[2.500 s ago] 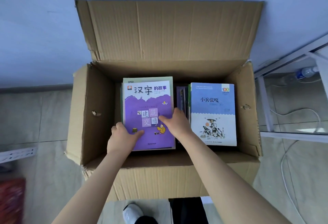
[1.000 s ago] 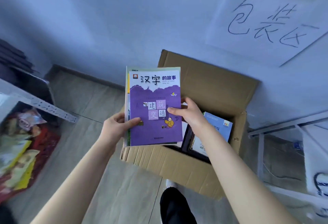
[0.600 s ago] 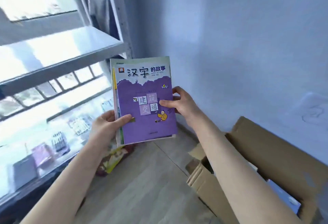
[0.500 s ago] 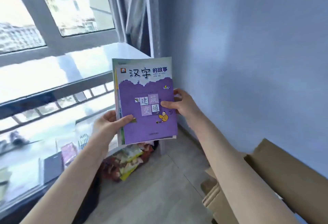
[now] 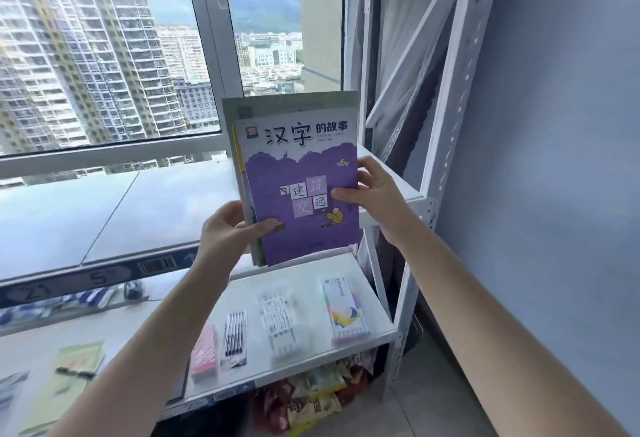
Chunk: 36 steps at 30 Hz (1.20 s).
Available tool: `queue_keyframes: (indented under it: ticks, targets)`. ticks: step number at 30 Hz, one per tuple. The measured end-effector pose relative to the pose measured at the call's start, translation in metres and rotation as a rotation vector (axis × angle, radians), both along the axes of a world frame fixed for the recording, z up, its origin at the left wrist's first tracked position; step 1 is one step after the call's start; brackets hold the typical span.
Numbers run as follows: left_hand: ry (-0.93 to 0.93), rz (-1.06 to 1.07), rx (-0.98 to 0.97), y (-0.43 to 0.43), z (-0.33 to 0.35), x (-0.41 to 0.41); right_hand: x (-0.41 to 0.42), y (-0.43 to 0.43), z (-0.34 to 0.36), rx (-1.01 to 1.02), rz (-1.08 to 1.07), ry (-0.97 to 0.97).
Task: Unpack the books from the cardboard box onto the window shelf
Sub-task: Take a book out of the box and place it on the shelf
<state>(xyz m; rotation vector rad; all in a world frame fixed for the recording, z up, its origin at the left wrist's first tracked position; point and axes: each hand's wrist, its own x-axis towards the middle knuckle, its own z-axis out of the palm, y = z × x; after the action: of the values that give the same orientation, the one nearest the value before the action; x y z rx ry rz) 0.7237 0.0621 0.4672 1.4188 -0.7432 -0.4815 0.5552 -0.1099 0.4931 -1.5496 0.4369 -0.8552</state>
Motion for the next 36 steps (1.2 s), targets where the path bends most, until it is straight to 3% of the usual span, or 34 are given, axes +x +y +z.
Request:
queue_keyframes:
  ticks: [6,12,19,28,33,36]
  targets:
    - [-0.020,0.074,-0.011,-0.113,-0.012,0.050,0.058,-0.118,-0.003,0.007,0.112,0.012]
    - [-0.017,0.075,-0.019,-0.172,-0.029,0.080,0.091,-0.181,-0.019,0.010,0.151,0.052]
    - [-0.020,0.016,-0.076,-0.183,-0.050,0.096,0.104,-0.202,-0.036,-0.061,0.166,0.059]
    - [-0.254,0.030,0.203,-0.173,-0.066,0.106,0.102,-0.197,-0.044,-0.053,0.105,0.115]
    - [-0.053,-0.043,0.228,-0.190,-0.040,0.109,0.112,-0.215,-0.036,0.040,0.068,0.159]
    - [0.098,-0.080,0.299,-0.223,-0.021,0.123,0.131,-0.249,-0.027,0.120,0.033,0.284]
